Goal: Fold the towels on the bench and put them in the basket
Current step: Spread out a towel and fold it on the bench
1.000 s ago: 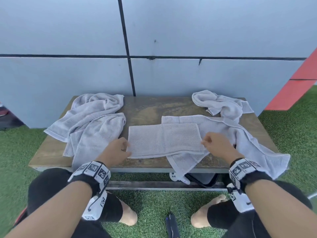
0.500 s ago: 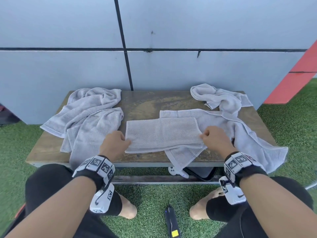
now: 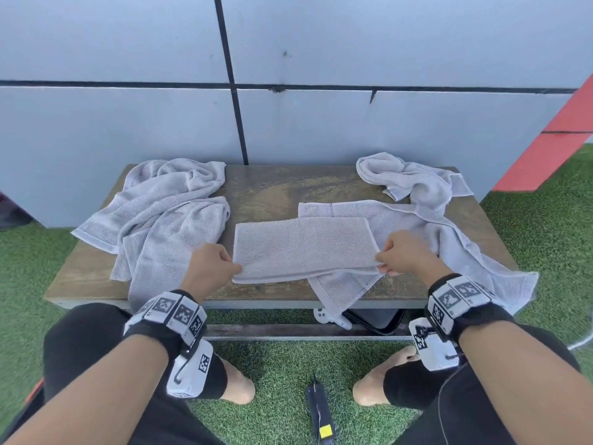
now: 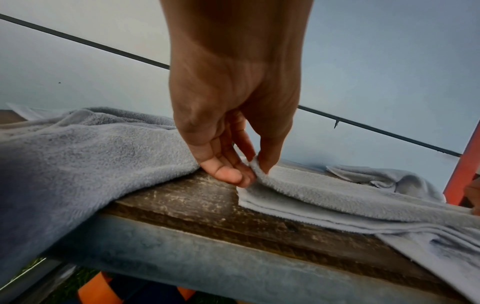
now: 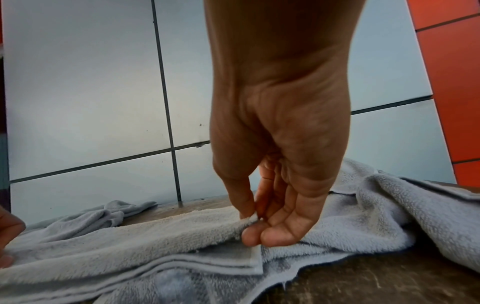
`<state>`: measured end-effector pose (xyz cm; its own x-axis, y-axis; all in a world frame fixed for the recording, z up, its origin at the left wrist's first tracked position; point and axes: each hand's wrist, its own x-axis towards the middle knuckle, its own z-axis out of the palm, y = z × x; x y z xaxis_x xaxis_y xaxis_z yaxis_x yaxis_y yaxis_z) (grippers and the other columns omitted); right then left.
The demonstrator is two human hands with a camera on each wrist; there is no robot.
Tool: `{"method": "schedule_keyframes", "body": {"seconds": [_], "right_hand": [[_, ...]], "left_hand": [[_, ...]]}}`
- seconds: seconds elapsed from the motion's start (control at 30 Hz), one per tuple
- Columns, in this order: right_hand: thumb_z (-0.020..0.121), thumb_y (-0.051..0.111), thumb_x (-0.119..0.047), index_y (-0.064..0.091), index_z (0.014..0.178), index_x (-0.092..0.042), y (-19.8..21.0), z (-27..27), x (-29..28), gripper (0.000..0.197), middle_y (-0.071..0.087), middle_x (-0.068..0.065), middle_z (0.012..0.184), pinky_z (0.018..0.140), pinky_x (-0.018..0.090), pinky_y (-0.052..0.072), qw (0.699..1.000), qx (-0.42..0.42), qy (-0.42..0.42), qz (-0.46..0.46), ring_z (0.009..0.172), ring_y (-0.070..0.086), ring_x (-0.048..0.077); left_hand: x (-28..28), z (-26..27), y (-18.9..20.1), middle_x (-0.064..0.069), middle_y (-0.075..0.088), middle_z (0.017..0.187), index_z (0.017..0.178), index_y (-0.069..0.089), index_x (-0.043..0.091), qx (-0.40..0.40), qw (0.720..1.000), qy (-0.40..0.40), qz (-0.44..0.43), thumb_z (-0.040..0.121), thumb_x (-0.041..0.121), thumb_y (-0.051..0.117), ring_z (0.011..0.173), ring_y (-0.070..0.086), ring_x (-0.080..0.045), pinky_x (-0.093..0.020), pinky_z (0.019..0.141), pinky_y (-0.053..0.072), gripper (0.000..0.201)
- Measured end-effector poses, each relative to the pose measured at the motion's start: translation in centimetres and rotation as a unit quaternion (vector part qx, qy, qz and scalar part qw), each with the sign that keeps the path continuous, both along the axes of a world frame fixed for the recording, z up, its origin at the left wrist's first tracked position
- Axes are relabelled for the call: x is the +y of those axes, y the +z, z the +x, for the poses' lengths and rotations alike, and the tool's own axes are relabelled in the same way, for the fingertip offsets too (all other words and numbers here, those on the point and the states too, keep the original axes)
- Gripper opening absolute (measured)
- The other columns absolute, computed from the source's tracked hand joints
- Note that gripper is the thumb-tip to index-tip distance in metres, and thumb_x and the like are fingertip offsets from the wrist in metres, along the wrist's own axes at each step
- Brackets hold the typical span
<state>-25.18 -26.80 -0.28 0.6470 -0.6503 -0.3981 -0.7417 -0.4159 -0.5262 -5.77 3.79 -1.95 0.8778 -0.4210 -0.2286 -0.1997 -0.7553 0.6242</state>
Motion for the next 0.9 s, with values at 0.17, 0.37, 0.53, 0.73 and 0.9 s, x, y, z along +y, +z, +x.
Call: {"method": "schedule_keyframes", "body": {"seconds": [0.17,0.37,0.53,0.73,0.9], "right_hand": [[0.091,0.069,-0.007,0.063,0.078,-0.001,-0.7,-0.1,0.3,0.015,0.073,0.015,0.072,0.068,0.032,0.062,1.0,0.017,-0.019,0.019,0.066,0.071,0.019],[0.087,0.071,-0.007,0.06,0.077,-0.007,-0.7,0.3,0.4,0.015,0.073,0.014,0.072,0.068,0.033,0.061,0.998,0.054,-0.014,0.0,0.062,0.068,0.017],[0.078,0.063,-0.025,0.05,0.09,-0.018,-0.6,1.9,0.9,0.019,0.058,0.002,0.091,0.072,0.038,0.05,0.989,0.027,0.023,-0.145,0.087,0.057,0.024],[0.093,0.052,-0.021,0.047,0.127,-0.01,-2.4,7.5,5.2,0.036,0.045,0.009,0.134,0.101,0.043,0.042,0.968,-0.098,0.164,-0.16,0.123,0.043,0.026],[0.104,0.028,-0.035,0.01,0.158,-0.019,-7.1,9.0,6.6,0.059,-0.001,0.003,0.167,0.124,0.044,0.003,0.953,-0.018,0.233,-0.193,0.153,-0.003,0.022]], "left_hand": [[0.1,-0.1,-0.9,-0.02,0.072,0.07,0.074,0.059,0.006,0.032,0.999,0.002,-0.006,0.081,0.01,0.078,0.055,0.062,-0.02,-0.042,0.07,0.059,0.021],[-0.3,0.5,-0.7,-0.015,0.063,0.072,0.081,0.052,0.01,0.077,0.997,0.004,0.025,0.079,0.006,0.076,0.055,0.063,-0.021,-0.044,0.065,0.06,0.025],[-1.7,0.4,-1.0,-0.002,0.052,0.103,0.096,0.049,0.012,-0.074,0.995,-0.034,0.057,0.08,0.007,0.064,0.085,0.053,-0.02,-0.03,0.069,0.044,0.023],[-9.3,-1.2,-3.2,-0.009,0.041,0.142,0.134,0.047,0.013,-0.186,0.967,-0.17,-0.035,0.095,0.012,0.054,0.133,0.041,-0.024,-0.038,0.107,0.042,0.039],[-11.4,-2.5,-6.7,-0.001,0.001,0.168,0.16,0.009,0.02,-0.191,0.95,-0.233,0.085,0.107,0.04,0.02,0.155,-0.005,-0.021,-0.041,0.126,0.001,0.057]]}}
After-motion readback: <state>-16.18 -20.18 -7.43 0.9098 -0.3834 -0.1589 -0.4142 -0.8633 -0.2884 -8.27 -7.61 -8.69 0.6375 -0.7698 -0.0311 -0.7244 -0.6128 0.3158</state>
